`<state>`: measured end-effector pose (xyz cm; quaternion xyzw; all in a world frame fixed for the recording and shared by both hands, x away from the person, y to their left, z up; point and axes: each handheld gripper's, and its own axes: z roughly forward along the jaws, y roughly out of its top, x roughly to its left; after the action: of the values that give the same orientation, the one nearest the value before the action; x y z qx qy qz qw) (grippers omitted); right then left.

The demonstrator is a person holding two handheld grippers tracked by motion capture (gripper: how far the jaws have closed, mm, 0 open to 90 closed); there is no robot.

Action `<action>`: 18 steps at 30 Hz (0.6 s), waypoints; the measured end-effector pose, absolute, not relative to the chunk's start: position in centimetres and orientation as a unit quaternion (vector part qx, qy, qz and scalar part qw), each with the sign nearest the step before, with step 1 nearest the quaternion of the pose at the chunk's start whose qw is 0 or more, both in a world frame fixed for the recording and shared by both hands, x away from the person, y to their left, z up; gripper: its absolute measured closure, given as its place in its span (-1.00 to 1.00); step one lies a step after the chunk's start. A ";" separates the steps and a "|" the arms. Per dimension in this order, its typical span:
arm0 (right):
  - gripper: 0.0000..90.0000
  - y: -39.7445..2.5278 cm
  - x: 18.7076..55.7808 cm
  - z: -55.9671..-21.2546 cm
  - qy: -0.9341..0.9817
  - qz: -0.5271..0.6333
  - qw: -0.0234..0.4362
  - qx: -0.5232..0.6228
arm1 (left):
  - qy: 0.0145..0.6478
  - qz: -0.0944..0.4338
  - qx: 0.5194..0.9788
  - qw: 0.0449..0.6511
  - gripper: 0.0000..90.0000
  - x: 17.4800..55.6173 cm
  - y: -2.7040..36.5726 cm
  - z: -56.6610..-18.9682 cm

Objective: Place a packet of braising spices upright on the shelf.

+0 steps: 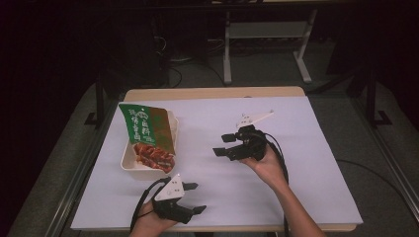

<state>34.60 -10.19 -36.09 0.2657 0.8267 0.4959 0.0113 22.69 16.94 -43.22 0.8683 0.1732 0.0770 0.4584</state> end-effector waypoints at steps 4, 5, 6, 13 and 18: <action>-0.23 -11.1 34.3 -36.3 0.824 0.496 0.014 0.272 | 0.173 0.076 0.868 0.459 -0.39 22.7 16.9 -43.2; -0.25 -11.4 34.3 -36.3 0.824 0.495 0.013 0.275 | 0.173 0.077 0.868 0.459 -0.40 22.7 16.9 -43.2; -0.25 -11.6 34.2 -36.3 0.824 0.494 0.012 0.276 | 0.173 0.077 0.868 0.459 -0.39 22.7 16.9 -43.2; -0.25 -13.4 33.6 -36.8 0.822 0.492 0.018 0.287 | 0.175 0.077 0.867 0.459 -0.40 22.7 16.9 -43.2; -0.27 -14.6 33.2 -37.1 0.820 0.489 0.017 0.296 | 0.176 0.076 0.867 0.459 -0.40 22.8 16.8 -43.2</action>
<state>33.19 -14.57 -37.11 0.2961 0.8203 0.4890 0.0169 22.77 16.82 -43.24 0.8675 0.1759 0.0765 0.4590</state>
